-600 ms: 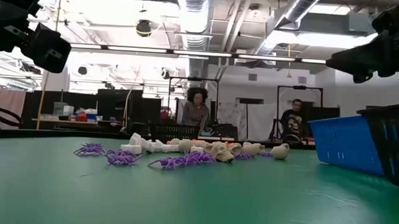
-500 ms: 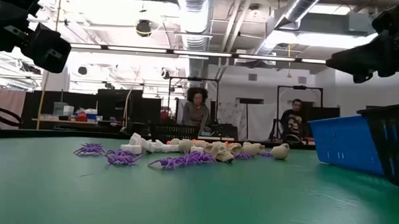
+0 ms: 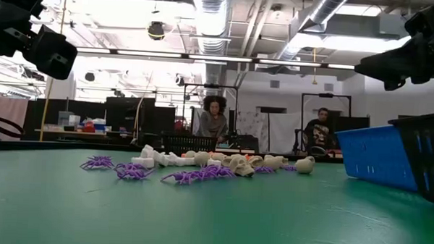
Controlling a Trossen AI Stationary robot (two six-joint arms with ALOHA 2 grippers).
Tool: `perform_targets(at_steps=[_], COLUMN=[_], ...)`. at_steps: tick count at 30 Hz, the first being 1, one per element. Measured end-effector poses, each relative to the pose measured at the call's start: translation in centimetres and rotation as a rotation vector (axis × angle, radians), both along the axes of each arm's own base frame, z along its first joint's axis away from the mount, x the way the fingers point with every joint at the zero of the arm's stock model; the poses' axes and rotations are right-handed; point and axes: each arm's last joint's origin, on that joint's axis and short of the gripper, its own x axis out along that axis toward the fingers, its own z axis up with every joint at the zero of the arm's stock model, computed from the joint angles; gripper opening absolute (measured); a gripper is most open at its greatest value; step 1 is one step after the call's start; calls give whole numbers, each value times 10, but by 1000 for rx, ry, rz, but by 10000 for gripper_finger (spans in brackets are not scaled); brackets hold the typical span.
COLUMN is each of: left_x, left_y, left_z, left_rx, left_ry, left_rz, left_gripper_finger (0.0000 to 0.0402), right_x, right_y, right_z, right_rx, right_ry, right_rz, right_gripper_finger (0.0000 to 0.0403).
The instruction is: Sort Halloween decoration
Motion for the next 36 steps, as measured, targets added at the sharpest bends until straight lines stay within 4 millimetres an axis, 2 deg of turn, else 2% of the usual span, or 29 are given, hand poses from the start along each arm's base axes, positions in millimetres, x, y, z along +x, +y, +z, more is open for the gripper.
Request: perform_targets(at_steps=[17,24,27,33,36], left_x=[0,0,0,1,1], left_y=[0,0,1,2,4], left_z=[0,0,2,2,4], left_rx=[1,121,119,37,73], left_ry=[0,-49,-61,-35,-65], left_rz=[1,19,50,71,156], left_gripper_finger=[189,189,189,189,189], right_x=[0,0,0,-1,-2], right_y=[0,0,0,0,-1], right_z=[0,0,3,19,26], right_rx=[0,2,19,364,473], right_ry=[0,-5,-46,-264,-357], right_rz=[0,0,0,41,38], right_gripper_finger=[125,125,125,125,125])
